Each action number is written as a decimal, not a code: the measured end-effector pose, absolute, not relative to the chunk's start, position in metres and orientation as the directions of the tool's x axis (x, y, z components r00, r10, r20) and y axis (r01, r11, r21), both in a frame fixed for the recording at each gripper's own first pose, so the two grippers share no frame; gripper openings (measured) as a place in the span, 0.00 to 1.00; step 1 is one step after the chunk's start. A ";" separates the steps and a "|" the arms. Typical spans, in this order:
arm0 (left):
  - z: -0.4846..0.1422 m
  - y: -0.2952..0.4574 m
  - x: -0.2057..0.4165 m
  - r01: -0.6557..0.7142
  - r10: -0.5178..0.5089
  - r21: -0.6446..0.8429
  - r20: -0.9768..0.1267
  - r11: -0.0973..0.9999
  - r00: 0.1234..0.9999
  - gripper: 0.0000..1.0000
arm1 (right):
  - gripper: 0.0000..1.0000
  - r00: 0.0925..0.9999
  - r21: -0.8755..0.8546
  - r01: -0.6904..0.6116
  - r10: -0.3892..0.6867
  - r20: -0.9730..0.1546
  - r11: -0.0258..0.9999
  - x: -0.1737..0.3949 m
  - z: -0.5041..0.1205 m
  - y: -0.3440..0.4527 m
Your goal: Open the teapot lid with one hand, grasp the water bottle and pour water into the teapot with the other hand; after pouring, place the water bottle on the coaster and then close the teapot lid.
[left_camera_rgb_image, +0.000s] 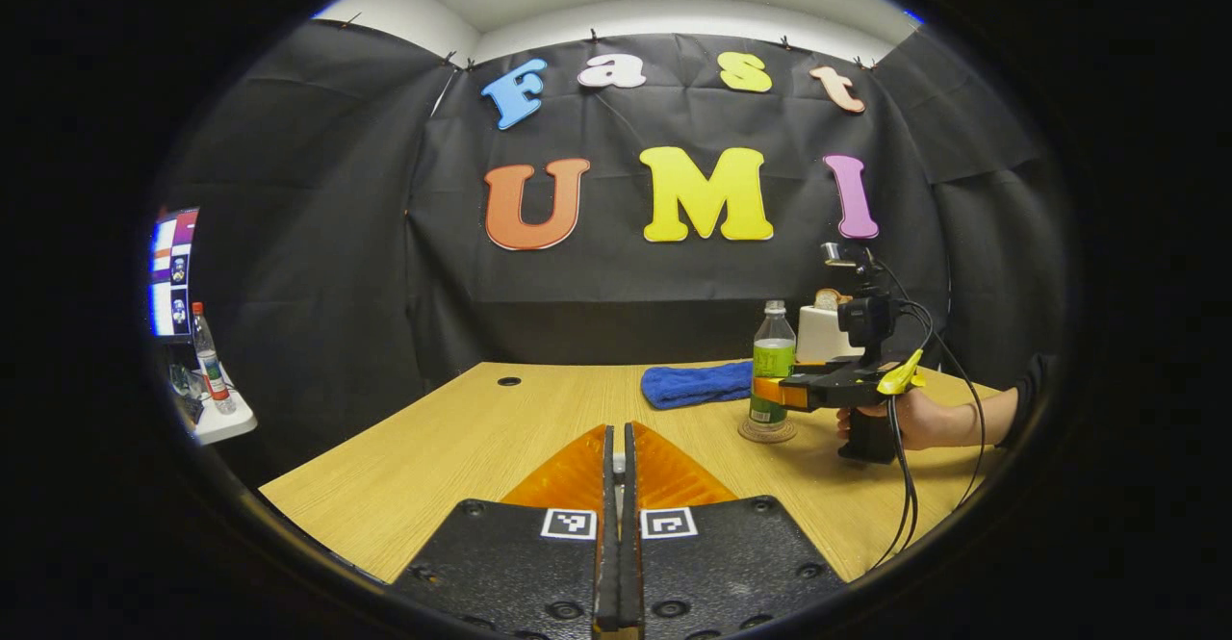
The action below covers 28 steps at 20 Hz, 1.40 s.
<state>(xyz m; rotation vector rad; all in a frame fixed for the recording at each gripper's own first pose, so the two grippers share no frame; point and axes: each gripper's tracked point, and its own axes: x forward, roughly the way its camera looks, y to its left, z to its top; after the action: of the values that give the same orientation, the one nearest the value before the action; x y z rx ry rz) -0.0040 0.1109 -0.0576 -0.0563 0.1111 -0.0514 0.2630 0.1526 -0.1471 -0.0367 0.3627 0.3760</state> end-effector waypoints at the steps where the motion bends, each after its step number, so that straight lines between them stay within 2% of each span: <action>1: -0.058 0.109 -0.005 0.051 -0.057 -0.058 -0.107 0.997 0.993 0.02 | 0.80 0.869 0.037 -0.361 0.351 -0.350 0.932 0.262 -0.145 0.151; 2: -0.055 0.107 -0.003 0.054 -0.059 -0.056 -0.101 0.997 0.993 0.02 | 0.95 0.870 0.040 -0.362 0.353 -0.345 0.931 0.260 -0.141 0.150; 3: -0.053 0.106 -0.002 0.057 -0.063 -0.056 -0.094 0.997 0.994 0.02 | 0.99 0.871 0.042 -0.361 0.352 -0.343 0.932 0.258 -0.138 0.148; 6: -0.051 0.096 0.005 0.075 -0.079 -0.052 -0.069 0.996 0.995 0.02 | 0.99 0.876 0.061 -0.347 0.347 -0.335 0.936 0.238 -0.128 0.134; 12: -0.059 0.070 0.032 0.142 -0.144 -0.056 -0.034 0.988 0.989 0.02 | 0.98 0.919 0.027 -0.315 0.312 -0.241 0.949 0.158 -0.087 0.081; 17: -0.101 0.071 0.054 0.117 -0.123 -0.063 -0.106 0.991 0.987 0.03 | 0.98 0.945 0.009 -0.288 0.286 -0.156 0.957 0.102 -0.061 0.045; 23: -0.121 0.079 0.064 0.078 -0.091 -0.095 -0.135 0.992 0.987 0.03 | 0.98 0.966 -0.023 -0.236 0.232 -0.110 0.971 0.073 -0.062 0.020; 28: -0.128 0.076 0.069 0.072 -0.088 -0.110 -0.147 0.991 0.985 0.03 | 0.98 0.960 -0.028 -0.252 0.246 -0.130 0.967 0.058 -0.070 0.027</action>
<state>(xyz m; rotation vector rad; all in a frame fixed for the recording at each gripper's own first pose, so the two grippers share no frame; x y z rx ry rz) 0.0692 0.0756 -0.1278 -0.1049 0.1518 -0.0807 0.0577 0.0275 -0.0695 -0.0446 0.1261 0.2526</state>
